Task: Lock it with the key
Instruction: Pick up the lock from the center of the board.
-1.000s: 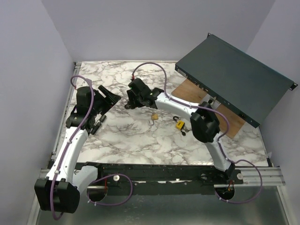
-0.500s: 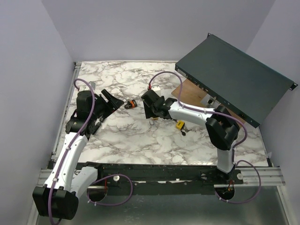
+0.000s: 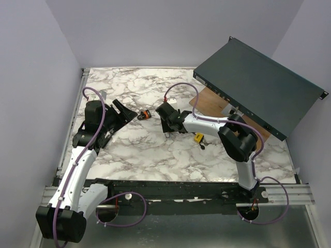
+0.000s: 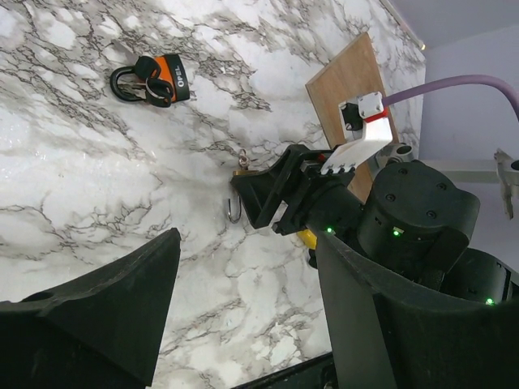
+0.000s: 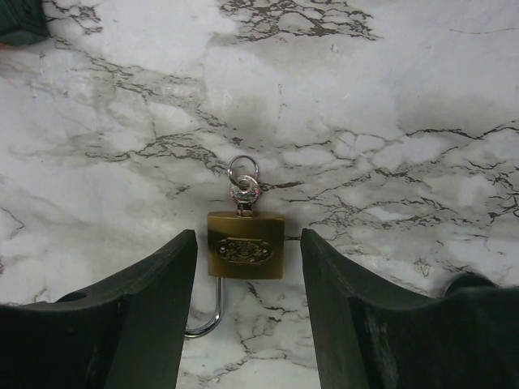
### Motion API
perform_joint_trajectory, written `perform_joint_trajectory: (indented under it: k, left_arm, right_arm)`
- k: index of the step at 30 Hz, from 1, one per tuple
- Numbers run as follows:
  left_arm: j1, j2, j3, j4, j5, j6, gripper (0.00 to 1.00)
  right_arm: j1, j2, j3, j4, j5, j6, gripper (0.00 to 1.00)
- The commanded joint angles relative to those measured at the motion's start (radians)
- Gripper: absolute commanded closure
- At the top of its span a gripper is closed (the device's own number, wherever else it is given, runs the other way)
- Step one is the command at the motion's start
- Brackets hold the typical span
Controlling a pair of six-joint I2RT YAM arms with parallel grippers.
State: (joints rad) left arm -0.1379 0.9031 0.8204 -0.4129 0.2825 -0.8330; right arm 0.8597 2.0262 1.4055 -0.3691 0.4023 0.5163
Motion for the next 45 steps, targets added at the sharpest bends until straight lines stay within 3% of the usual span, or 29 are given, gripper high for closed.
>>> perform_joint_trajectory:
  k: [1,9,15,18,29,36,45]
  left_arm:
    - [-0.003,0.0,-0.004,-0.011,0.026,0.019,0.33]
    - [-0.006,0.02,0.0,-0.004,0.033,0.013,0.33]
    - [-0.021,0.05,0.021,-0.012,0.065,0.03,0.34]
    - [-0.029,0.072,0.038,-0.025,0.099,0.06,0.34]
    - [-0.077,0.199,0.147,-0.075,0.345,0.215,0.37]
    - [-0.154,0.232,0.206,-0.085,0.434,0.202,0.42]
    - [-0.181,0.219,0.163,-0.105,0.494,0.175,0.48]
  right_arm:
    - [-0.015,0.017,-0.031,0.055,-0.006,-0.004,0.45]
    - [-0.016,-0.007,-0.095,0.084,-0.051,0.011,0.54]
    - [-0.016,-0.057,-0.116,0.091,-0.091,-0.008,0.78]
    - [-0.016,-0.131,-0.139,0.114,-0.131,-0.053,0.86]
    - [0.032,-0.505,-0.255,0.205,-0.473,-0.289,0.87]
    - [0.124,-0.588,-0.216,0.143,-0.503,-0.371,0.87]
    - [0.156,-0.633,-0.182,0.098,-0.497,-0.408,0.86]
